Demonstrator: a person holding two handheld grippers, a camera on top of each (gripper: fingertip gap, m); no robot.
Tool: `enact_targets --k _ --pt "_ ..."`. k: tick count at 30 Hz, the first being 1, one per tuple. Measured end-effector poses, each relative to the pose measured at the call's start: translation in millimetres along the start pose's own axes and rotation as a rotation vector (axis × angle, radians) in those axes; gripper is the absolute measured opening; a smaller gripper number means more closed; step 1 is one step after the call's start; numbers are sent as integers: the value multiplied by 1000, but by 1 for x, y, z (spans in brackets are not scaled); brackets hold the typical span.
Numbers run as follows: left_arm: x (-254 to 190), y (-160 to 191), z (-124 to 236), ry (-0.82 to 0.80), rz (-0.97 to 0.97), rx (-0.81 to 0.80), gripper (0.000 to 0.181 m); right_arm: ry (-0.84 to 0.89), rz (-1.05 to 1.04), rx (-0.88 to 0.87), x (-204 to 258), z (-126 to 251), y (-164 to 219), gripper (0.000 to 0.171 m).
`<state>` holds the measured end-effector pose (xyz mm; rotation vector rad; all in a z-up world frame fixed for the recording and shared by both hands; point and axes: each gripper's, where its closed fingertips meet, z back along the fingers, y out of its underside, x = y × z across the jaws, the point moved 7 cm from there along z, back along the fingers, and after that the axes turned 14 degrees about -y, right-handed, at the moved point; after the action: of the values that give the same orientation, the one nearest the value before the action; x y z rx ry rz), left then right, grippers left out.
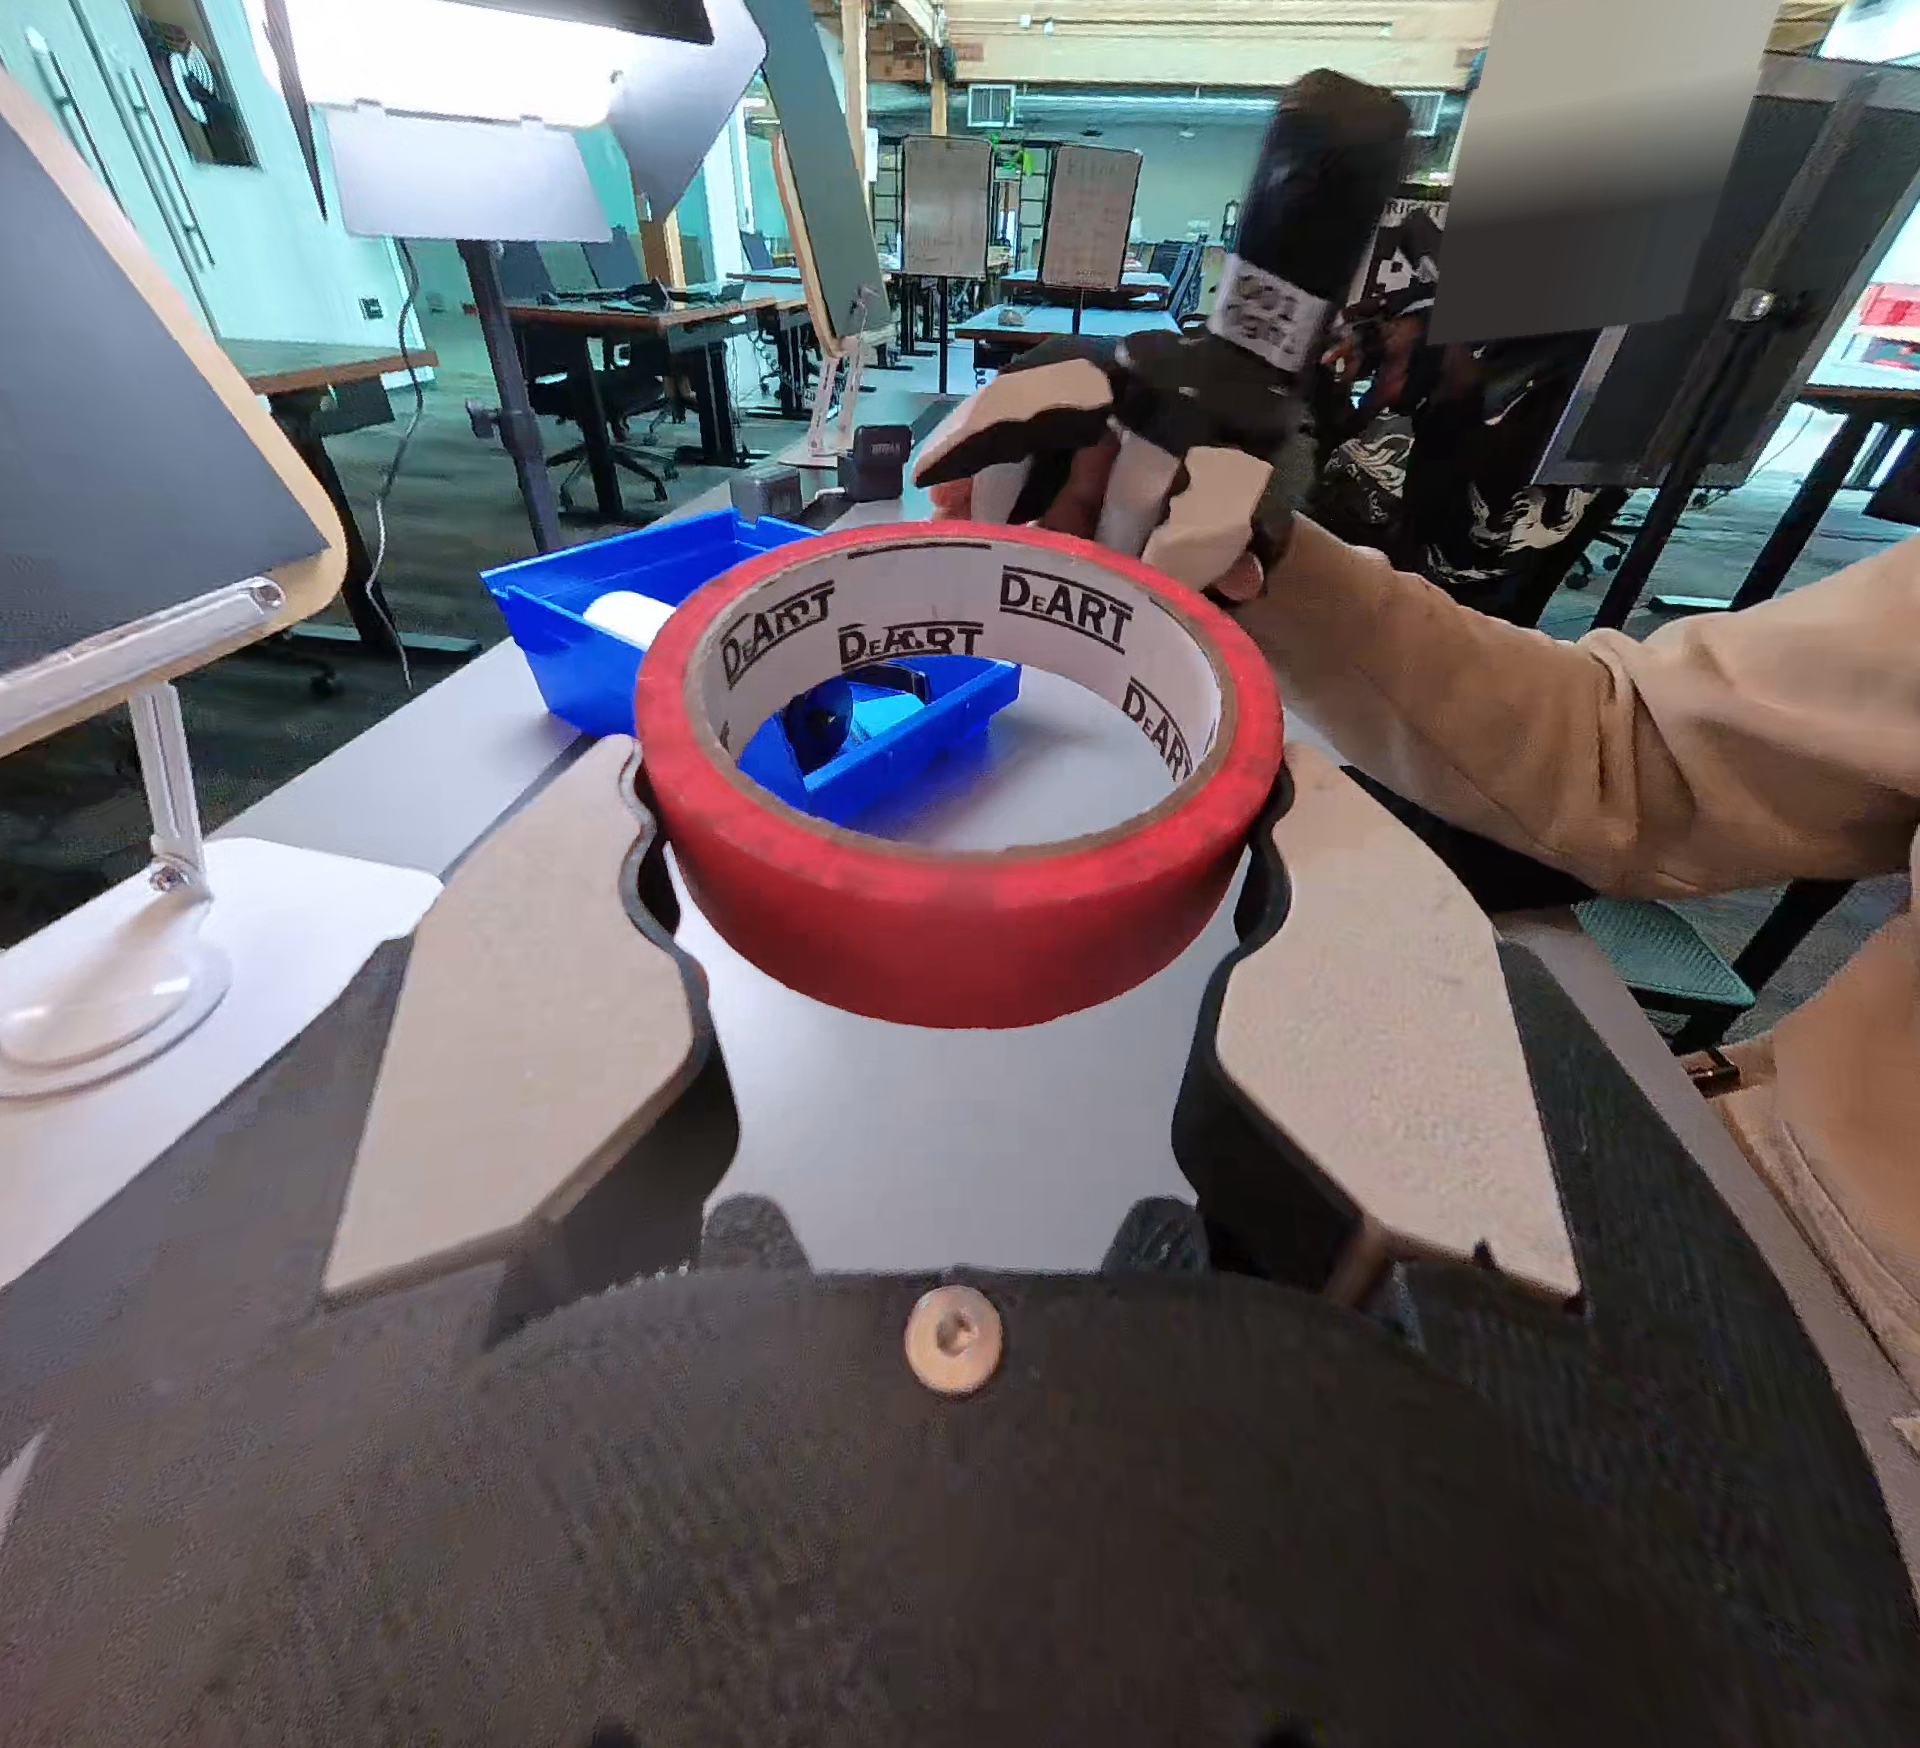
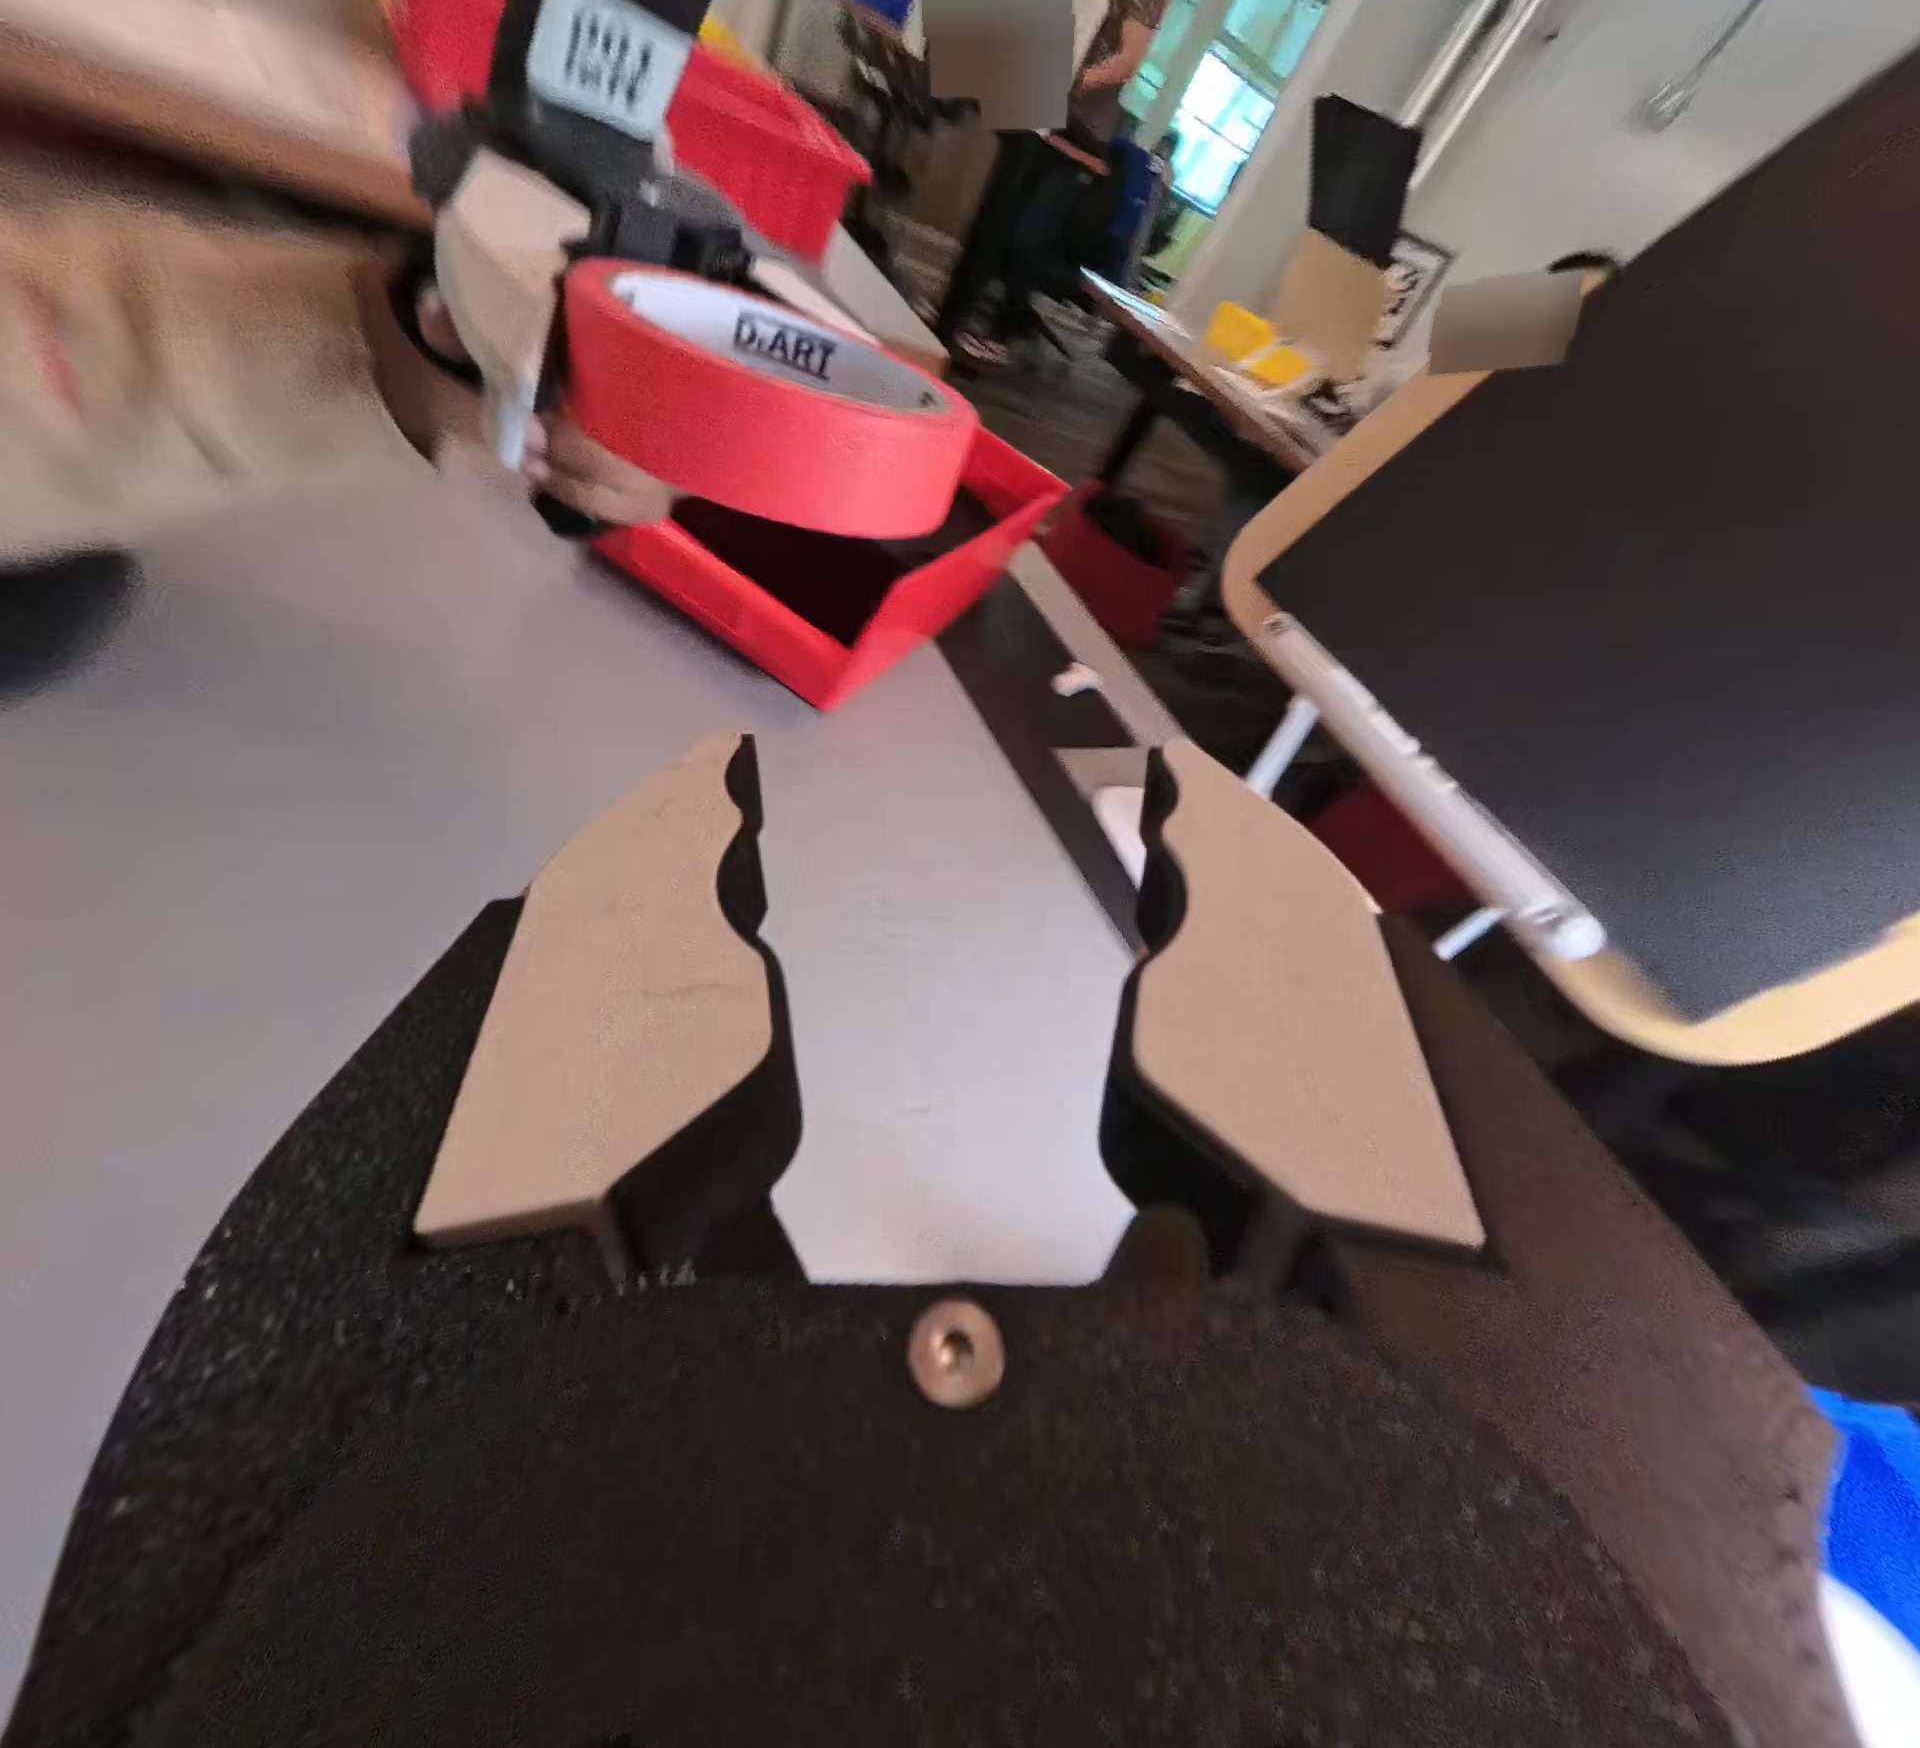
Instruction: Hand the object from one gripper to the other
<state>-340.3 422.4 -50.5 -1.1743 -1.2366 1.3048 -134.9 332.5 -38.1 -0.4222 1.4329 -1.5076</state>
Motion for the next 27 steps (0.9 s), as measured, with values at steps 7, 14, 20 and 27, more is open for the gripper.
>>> enact_targets --k 7,14,20,27 --pt "-32 16 -27 132 -77 80 107 -328 -236 -179 21 -25 0 89" --pt "-47 20 -35 185 -106 117 107 -366 -193 -136 38 -47 -3 97" --pt "-11 2 -16 45 138 45 80 -37 46 13 10 -12 -1 97" --pt "6 4 -17 172 572 -23 77 441 646 82 20 -18 -21 97"
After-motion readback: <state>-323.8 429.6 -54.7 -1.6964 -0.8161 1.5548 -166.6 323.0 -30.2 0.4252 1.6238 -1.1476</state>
